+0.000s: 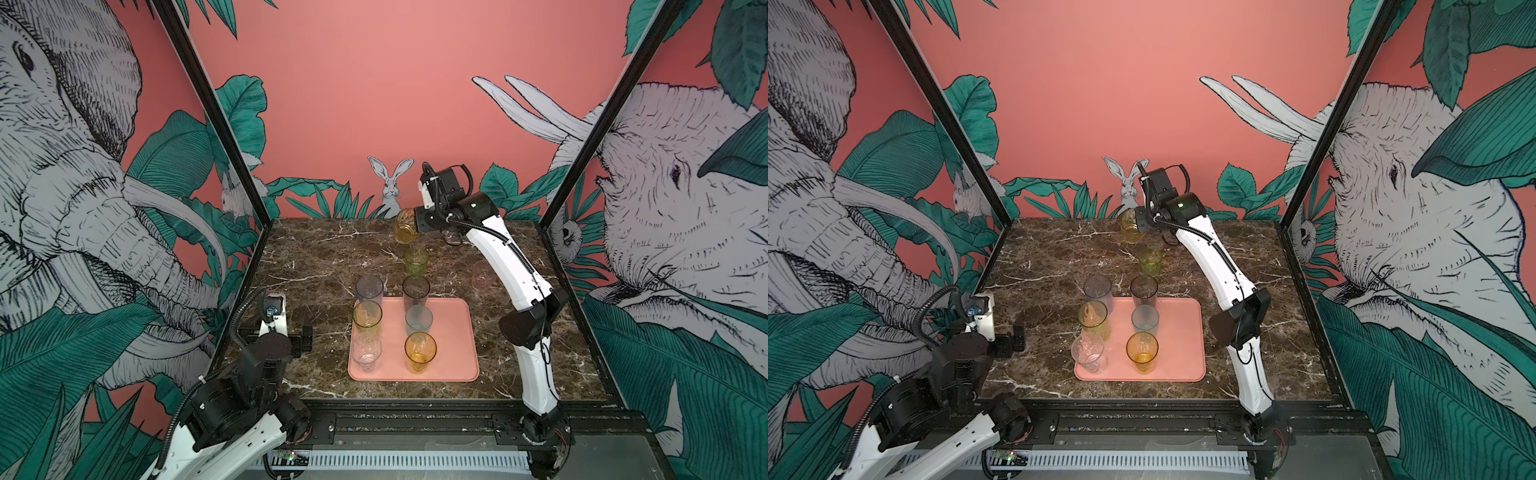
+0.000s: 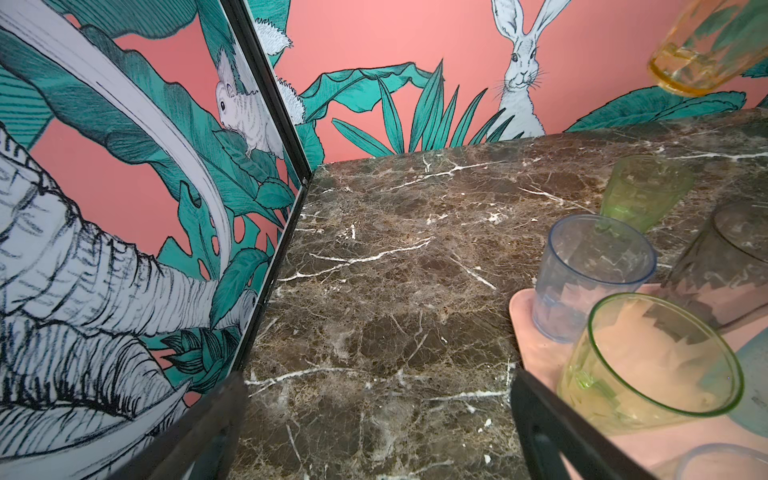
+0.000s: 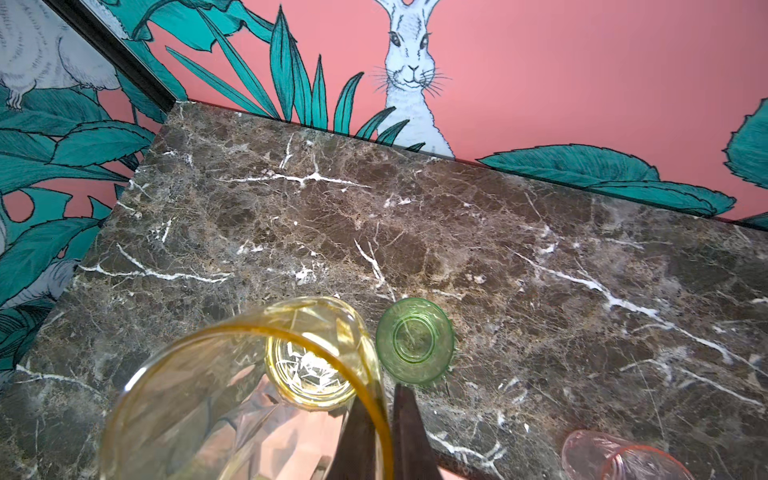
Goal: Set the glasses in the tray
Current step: 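Carry the yellow cup with the right gripper toward the tray's far corner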
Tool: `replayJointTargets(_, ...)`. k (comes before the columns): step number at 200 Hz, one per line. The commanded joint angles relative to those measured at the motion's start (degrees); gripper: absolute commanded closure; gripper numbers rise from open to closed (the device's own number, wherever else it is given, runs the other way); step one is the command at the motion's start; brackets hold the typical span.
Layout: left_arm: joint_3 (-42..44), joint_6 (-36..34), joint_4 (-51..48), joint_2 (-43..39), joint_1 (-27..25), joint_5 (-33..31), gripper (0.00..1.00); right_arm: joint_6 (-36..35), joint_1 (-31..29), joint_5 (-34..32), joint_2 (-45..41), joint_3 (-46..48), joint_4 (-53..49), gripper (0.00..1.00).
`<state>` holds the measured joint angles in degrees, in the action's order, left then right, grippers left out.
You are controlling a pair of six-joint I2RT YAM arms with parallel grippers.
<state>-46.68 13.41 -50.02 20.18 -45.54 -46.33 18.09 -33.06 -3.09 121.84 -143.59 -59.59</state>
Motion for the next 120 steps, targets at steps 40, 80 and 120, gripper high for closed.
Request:
replayJointTargets(40,0.4,-0.3,-0.1,0.7,0.2,-0.8,0.00,-1.7,2.4,-0.2,-11.3,11.9,3.4,1.00)
replayJointTargets(80,0.4,-0.3,0.0,0.9,0.2,-0.8,0.01,-2.0,3.8,-1.3,-17.4,21.8,6.4,1.00)
replayJointTargets(120,0.4,-0.2,-0.3,1.1,0.2,-0.7,0.01,-3.4,5.4,-2.5,-21.6,28.2,7.1,1.00)
